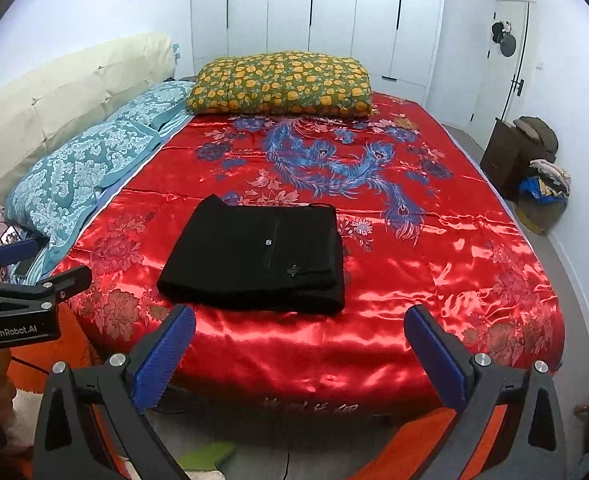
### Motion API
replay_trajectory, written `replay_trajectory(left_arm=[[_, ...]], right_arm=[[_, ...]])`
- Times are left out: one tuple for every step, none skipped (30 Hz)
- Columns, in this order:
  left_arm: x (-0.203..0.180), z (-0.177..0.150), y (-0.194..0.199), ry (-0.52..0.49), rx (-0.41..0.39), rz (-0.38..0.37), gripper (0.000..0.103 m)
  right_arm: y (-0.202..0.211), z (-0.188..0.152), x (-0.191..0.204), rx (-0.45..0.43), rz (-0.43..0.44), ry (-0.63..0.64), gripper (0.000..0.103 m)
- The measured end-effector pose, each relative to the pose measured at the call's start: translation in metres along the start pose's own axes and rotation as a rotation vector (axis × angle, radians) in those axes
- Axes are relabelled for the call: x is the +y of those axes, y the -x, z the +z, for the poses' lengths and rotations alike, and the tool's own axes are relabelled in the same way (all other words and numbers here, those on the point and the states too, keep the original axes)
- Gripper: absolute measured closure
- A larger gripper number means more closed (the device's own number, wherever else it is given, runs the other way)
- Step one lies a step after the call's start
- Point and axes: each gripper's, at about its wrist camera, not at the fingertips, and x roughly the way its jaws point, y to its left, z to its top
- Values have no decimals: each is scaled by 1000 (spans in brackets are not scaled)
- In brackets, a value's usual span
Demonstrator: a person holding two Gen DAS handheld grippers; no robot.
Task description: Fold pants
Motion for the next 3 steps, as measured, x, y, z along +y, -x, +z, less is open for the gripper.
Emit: replay_trajectory(left_arm=[[0,-1,0,1,-4,-11,1],[-3,-1,1,-5,-11,-12,1],[-5,-1,2,-14,-16,-5,1]], right_arm=[[0,0,0,-1,2,0,0],[1,0,0,-2,3,-1,0],[0,0,0,-3,6,-2,0]])
